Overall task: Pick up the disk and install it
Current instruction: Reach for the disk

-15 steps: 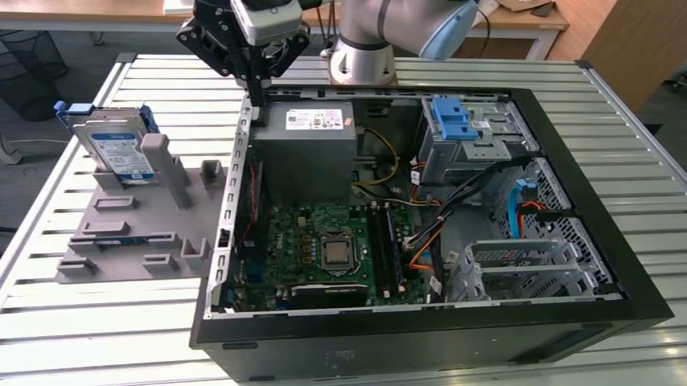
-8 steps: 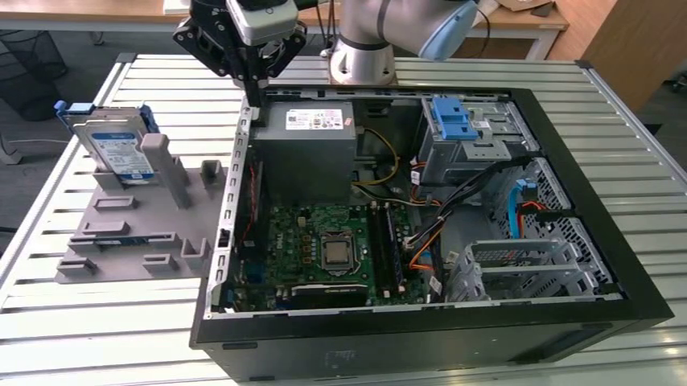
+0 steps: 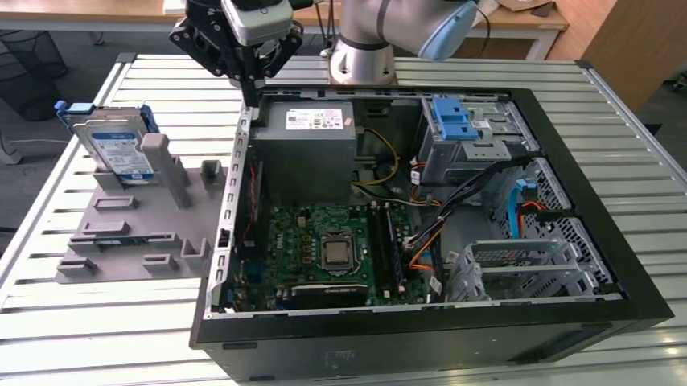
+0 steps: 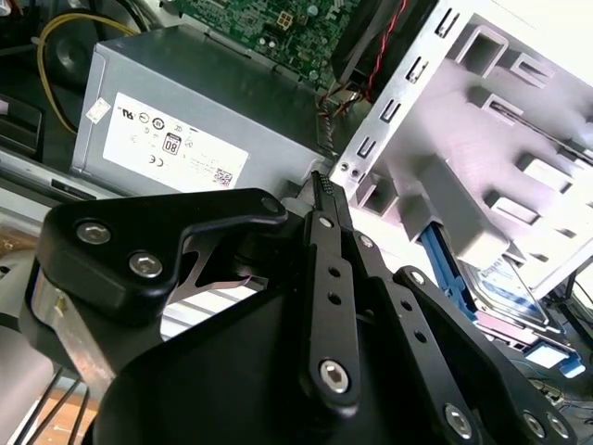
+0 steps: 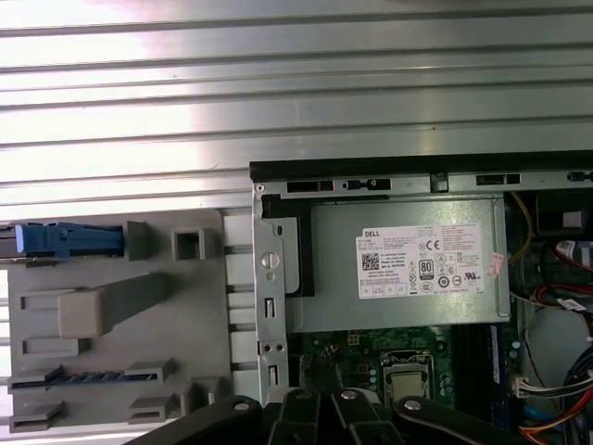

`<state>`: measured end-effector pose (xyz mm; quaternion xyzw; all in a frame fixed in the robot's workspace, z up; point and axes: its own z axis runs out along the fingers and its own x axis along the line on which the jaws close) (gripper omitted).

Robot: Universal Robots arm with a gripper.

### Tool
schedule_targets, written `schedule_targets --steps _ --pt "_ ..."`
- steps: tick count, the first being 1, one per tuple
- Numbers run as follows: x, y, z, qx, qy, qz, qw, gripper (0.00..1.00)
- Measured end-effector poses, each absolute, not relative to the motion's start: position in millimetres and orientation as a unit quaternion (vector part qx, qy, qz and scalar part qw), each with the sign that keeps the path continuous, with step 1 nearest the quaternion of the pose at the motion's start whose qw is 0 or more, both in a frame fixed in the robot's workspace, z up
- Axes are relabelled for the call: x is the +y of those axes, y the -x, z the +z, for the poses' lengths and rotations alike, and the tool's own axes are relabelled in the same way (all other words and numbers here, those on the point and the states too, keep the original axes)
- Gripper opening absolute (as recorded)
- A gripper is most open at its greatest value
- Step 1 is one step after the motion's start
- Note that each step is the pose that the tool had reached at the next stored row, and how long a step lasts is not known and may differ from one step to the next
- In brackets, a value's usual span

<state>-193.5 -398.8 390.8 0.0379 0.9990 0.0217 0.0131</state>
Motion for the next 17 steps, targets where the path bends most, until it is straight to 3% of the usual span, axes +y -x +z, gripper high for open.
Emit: schedule_targets --steps 17 --pt "-398.8 201.3 390.7 0.999 -0.038 0.022 0.013 0.11"
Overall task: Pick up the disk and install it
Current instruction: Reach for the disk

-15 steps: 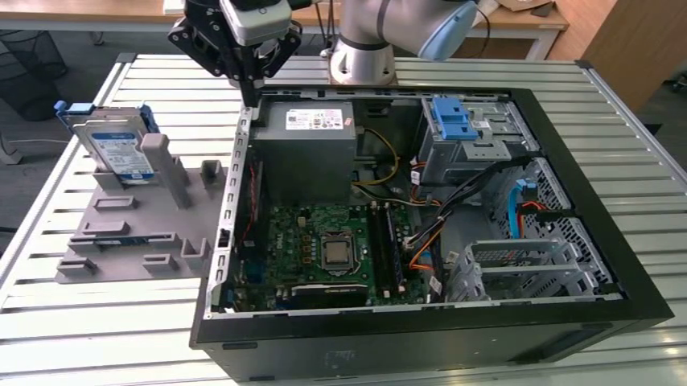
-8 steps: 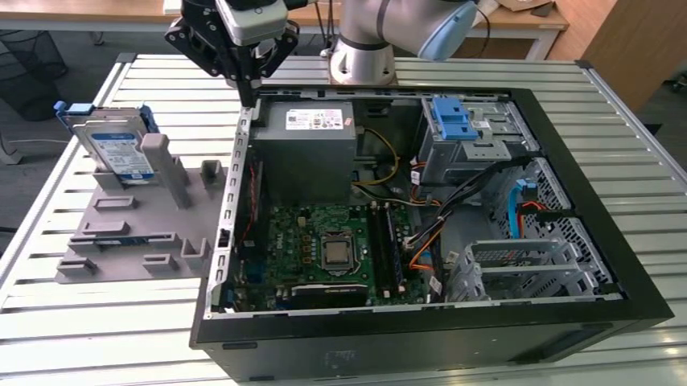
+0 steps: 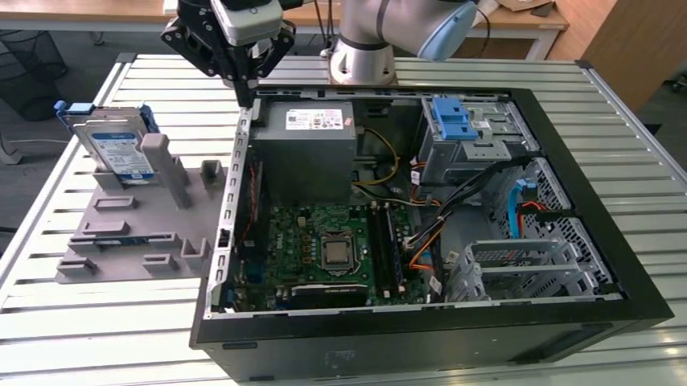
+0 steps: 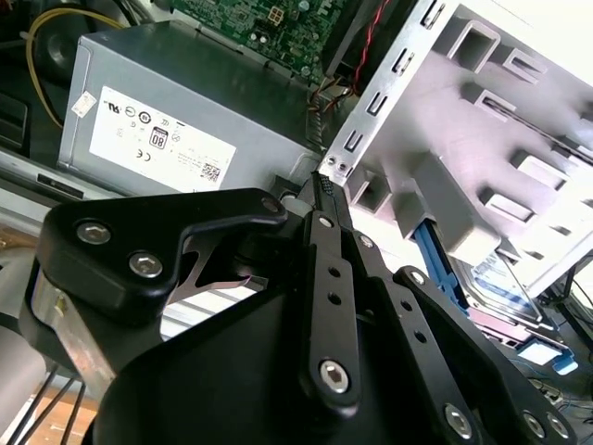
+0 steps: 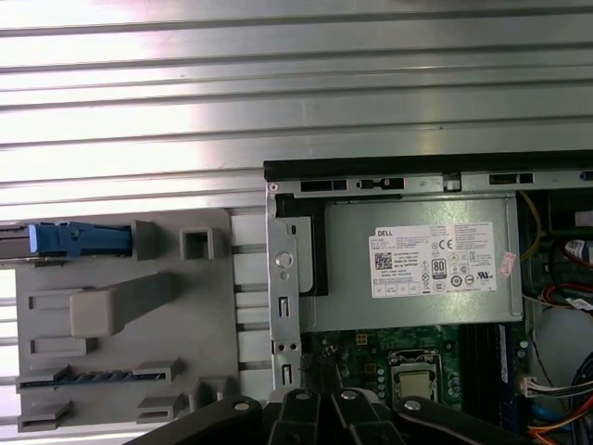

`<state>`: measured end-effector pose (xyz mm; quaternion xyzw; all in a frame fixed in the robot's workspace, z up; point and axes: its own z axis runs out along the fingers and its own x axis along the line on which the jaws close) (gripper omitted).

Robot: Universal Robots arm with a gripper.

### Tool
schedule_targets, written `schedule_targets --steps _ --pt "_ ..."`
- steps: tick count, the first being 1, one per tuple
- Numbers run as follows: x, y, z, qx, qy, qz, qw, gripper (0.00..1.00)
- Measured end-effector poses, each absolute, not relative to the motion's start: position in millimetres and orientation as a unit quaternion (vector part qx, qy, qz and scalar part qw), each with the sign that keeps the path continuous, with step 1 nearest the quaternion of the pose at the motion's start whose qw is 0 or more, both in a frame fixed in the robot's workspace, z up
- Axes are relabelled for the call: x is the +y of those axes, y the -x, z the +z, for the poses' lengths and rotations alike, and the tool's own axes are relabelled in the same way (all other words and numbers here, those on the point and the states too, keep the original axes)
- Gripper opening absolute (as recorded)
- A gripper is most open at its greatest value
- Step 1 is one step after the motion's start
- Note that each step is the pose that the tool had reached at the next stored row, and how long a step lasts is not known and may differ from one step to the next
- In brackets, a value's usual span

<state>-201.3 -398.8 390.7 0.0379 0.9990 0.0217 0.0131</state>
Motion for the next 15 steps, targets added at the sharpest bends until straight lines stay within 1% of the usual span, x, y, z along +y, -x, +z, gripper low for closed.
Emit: schedule_targets --steps 15 --pt "-398.8 207.8 390.7 0.999 -0.038 0.022 0.013 0.11"
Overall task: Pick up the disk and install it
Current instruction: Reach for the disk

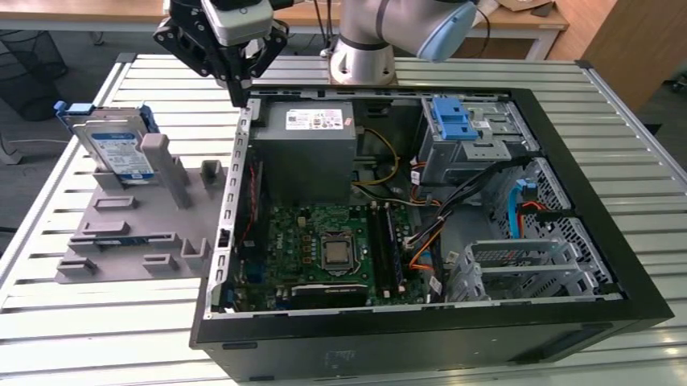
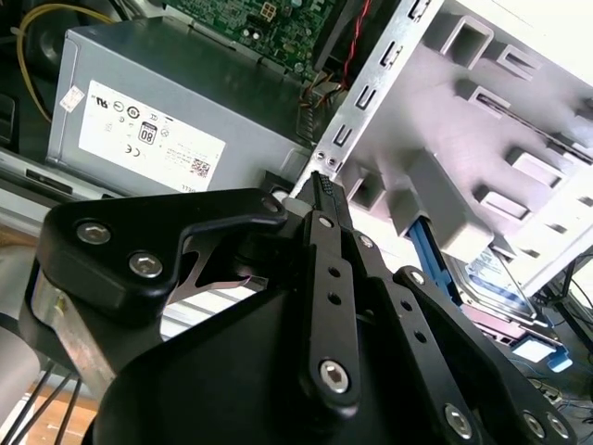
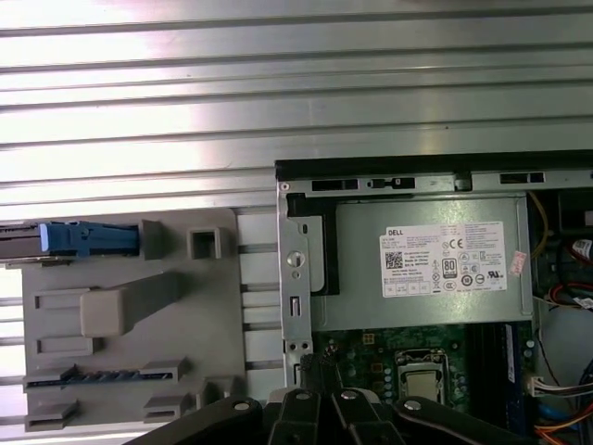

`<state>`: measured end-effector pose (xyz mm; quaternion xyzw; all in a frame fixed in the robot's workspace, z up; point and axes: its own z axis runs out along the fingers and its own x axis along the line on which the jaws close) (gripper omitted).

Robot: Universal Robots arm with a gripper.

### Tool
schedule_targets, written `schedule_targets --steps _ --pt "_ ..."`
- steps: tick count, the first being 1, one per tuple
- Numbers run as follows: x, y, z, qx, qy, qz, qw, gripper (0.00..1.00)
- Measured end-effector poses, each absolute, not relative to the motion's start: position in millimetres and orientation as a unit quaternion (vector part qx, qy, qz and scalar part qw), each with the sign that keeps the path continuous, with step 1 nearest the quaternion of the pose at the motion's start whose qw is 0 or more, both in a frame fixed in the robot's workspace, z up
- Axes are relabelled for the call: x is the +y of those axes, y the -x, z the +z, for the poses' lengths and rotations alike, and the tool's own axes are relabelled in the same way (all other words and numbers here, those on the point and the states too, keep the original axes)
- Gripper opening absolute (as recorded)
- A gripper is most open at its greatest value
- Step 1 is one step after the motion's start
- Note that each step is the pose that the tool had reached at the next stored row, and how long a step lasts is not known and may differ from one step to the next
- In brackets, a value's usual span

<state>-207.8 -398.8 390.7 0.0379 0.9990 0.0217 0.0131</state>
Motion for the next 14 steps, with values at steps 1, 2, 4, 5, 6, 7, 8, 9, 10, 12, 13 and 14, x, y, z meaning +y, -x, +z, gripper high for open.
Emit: schedule_targets --steps 1,2,4,5,6,7,8,9,10,12,13,14 --pt "-398.8 208.2 390.6 0.999 -0.038 0.022 0.013 0.11" --pt "-398.8 208.7 390.6 0.999 -0.038 0.022 0.013 0.11" --pt "-398.8 209.6 390.6 0.999 -0.038 0.022 0.013 0.11" --pt "-398.8 210.0 390.6 0.999 -0.038 0.022 0.013 0.11" --pt "-398.8 210.5 390.6 0.999 -0.038 0.022 0.013 0.11" --pt "-398.8 210.9 390.6 0.999 -0.038 0.022 0.013 0.11" --pt "-398.8 211.5 390.6 0.999 -0.038 0.022 0.013 0.11" --pt "-398.8 211.9 390.5 0.999 -0.038 0.022 0.013 0.11" --pt "-398.8 212.4 390.5 0.999 -0.038 0.022 0.013 0.11" --pt "-398.8 213.4 390.5 0.999 -0.038 0.022 0.013 0.11" --pt "-398.8 213.8 390.5 0.999 -0.038 0.022 0.013 0.11" --pt "-398.8 214.3 390.5 0.999 -0.038 0.022 0.013 0.11"
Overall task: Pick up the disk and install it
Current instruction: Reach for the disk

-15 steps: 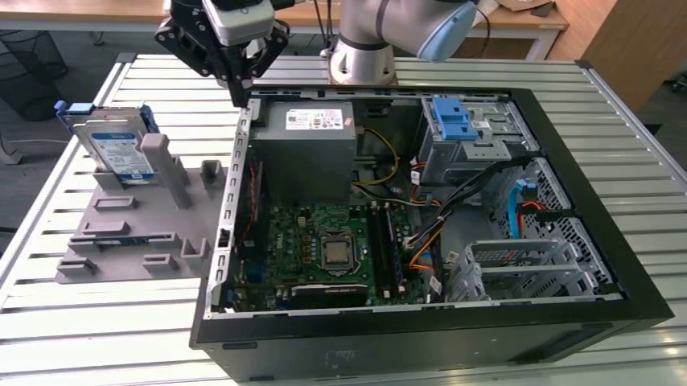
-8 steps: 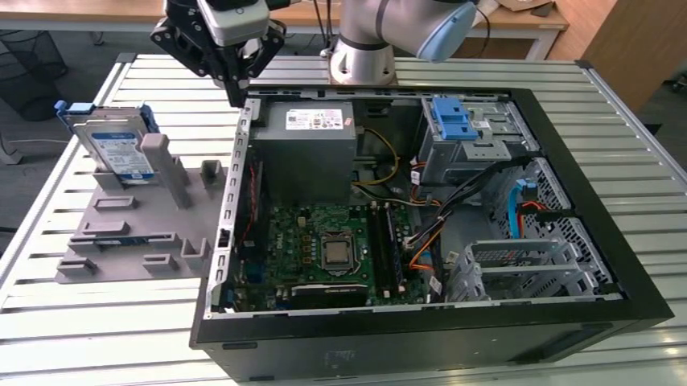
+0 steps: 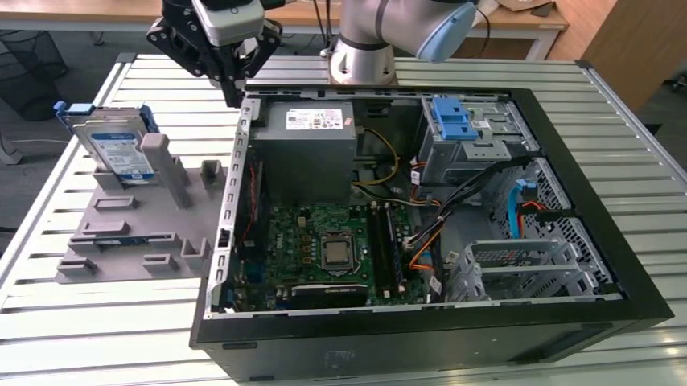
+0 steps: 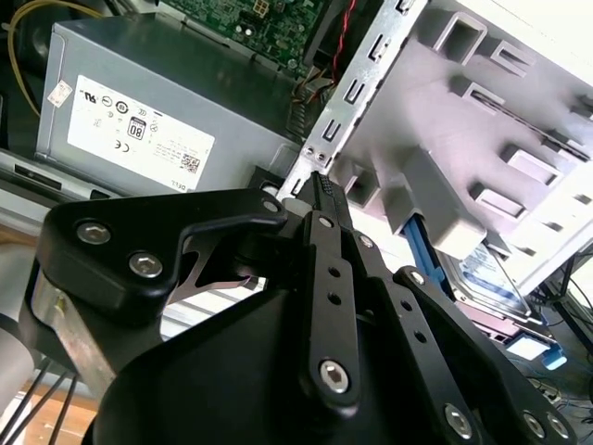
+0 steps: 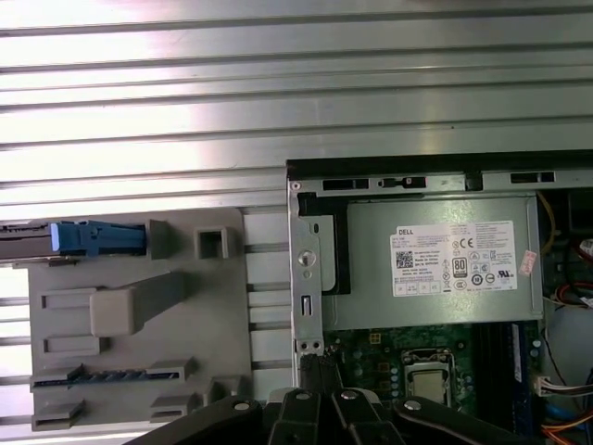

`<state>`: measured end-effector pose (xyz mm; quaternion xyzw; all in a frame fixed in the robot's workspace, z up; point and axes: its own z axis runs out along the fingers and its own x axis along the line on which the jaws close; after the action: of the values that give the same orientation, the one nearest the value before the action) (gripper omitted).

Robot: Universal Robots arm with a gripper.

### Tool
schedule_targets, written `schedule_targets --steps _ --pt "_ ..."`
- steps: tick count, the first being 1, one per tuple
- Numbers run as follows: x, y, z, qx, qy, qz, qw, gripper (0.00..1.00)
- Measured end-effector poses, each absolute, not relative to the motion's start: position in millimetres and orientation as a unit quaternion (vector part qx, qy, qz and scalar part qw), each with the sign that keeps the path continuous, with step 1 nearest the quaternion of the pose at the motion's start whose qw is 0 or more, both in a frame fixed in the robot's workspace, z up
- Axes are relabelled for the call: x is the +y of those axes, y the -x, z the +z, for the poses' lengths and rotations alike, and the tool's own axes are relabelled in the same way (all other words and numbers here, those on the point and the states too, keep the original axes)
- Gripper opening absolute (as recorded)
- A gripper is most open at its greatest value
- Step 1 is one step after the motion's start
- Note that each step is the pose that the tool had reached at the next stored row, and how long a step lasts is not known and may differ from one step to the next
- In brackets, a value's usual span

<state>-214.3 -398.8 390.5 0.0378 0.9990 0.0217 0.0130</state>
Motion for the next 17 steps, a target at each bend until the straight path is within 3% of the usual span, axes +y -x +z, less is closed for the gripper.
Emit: schedule_targets --steps 17 --pt "-398.8 223.6 390.2 0.999 -0.038 0.022 0.013 0.11"
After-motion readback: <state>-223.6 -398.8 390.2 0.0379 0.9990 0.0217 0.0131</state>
